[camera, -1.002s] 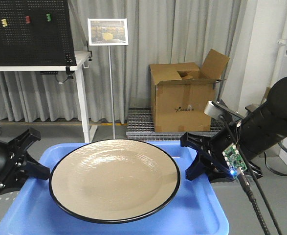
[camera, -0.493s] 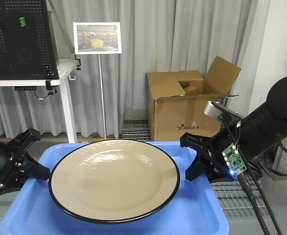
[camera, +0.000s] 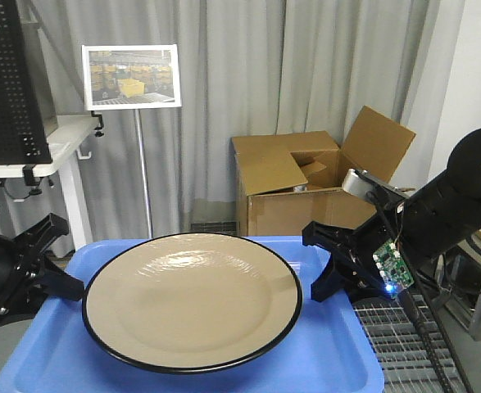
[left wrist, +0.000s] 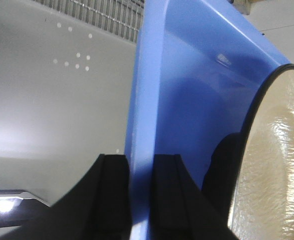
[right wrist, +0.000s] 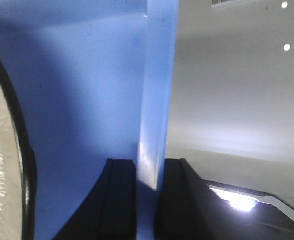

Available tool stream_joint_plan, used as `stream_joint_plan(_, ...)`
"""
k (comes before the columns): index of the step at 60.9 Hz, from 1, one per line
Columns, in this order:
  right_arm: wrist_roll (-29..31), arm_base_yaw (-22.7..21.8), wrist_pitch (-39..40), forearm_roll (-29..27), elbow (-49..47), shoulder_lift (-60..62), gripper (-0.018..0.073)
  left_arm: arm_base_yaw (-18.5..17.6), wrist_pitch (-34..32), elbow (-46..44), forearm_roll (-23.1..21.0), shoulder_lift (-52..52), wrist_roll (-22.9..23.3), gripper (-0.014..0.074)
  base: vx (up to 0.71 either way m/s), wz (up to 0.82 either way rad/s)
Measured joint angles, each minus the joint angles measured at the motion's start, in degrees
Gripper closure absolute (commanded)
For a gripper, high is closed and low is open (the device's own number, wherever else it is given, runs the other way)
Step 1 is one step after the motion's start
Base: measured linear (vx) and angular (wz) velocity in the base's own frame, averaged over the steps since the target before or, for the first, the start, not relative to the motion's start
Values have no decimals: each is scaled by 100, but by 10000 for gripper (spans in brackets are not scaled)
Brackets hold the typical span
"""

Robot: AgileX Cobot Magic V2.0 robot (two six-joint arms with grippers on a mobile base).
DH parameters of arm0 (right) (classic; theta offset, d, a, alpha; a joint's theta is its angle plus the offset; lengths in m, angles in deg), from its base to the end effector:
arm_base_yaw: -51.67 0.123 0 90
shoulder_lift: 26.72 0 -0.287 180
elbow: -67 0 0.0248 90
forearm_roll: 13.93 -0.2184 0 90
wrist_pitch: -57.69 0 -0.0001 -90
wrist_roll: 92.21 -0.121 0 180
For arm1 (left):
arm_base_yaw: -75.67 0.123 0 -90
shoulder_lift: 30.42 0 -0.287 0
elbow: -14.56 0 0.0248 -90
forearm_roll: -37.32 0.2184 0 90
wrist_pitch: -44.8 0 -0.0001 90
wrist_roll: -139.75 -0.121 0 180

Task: Place disk in tray to left cabinet
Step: 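Carry the tray with both grippers while the base drives to the cabinet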

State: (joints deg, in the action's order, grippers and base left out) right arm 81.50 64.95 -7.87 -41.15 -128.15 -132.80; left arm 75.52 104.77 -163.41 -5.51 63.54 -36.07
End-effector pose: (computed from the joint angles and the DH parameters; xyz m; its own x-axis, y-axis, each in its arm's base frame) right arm 0.3258 0.1287 0.3212 -0.9512 0.0689 -0.3009 -0.0934 0.8648 0.4933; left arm 0.2915 -0.0720 0.3284 -0.8928 -0.3904 -0.2247 -0.1345 0.7070 -0.6943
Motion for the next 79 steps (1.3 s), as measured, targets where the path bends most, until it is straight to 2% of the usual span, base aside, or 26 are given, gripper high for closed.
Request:
stream_joint_plan(36,0,0,0,0,0,0,563,0,0,0,0,0,0,596,34,-18)
stream_joint_plan(79,0,0,-5,0,0,0,563,0,-5,0,0,0,0,596,20,-67)
